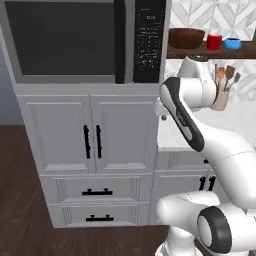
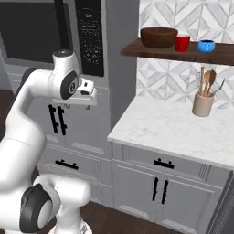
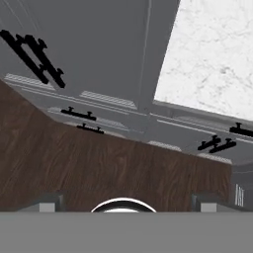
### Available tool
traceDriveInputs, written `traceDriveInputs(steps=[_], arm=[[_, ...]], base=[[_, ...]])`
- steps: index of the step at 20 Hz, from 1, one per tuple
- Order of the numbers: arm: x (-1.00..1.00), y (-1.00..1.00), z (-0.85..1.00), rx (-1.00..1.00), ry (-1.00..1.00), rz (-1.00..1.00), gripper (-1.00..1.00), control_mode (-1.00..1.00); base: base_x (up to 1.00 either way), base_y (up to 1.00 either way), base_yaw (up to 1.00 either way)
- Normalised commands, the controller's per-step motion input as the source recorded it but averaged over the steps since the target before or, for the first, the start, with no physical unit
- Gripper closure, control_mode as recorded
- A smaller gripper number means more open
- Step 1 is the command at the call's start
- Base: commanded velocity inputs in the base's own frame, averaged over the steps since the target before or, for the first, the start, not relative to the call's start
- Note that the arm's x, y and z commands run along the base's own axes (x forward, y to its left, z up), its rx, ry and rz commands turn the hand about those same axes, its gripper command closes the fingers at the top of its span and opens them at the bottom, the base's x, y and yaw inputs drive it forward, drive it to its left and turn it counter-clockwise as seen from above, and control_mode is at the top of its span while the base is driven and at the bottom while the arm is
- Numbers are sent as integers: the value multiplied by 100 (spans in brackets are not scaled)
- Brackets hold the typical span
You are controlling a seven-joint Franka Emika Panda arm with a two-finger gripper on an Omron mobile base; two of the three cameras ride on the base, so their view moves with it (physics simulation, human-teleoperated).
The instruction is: Gather all objects into one cabinet and sort the glasses and bowls to opposite sides.
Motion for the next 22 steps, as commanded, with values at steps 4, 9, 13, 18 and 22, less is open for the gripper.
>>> traceDriveInputs(steps=[4,9,13,18,22], arm=[[0,0,0,0,0,0,-100,100],[0,0,0,0,0,0,-100,100],[0,0,0,0,0,0,-100,100],[0,0,0,0,0,0,-100,100],[0,0,0,0,0,0,-100,100]], base=[[-1,49,42],[-7,55,46],[-4,67,46],[-4,72,48],[-6,74,49]])
